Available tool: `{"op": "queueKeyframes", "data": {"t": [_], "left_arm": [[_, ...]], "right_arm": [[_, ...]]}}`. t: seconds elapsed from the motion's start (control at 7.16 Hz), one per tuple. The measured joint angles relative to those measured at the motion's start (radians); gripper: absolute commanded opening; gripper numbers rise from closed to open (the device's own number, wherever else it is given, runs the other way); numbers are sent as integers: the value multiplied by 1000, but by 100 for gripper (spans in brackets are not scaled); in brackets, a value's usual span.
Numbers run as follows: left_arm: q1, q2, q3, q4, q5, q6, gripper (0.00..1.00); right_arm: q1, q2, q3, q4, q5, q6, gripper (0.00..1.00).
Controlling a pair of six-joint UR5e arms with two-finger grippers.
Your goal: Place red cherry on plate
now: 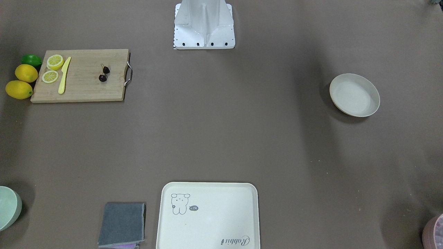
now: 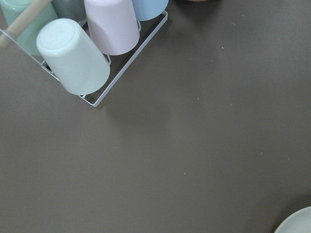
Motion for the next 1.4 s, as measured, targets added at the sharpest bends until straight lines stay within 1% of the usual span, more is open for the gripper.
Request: {"op": "queueKeyframes", "data": {"t": [1.12,1.4], "left_arm": [[18,-2,-2,-2,-8,1,98],[40,-9,-12,-35,-44,2,98]], "right_arm": [[0,10,-6,-2,2,1,100],[0,15,-5,-1,0,20,100]]}}
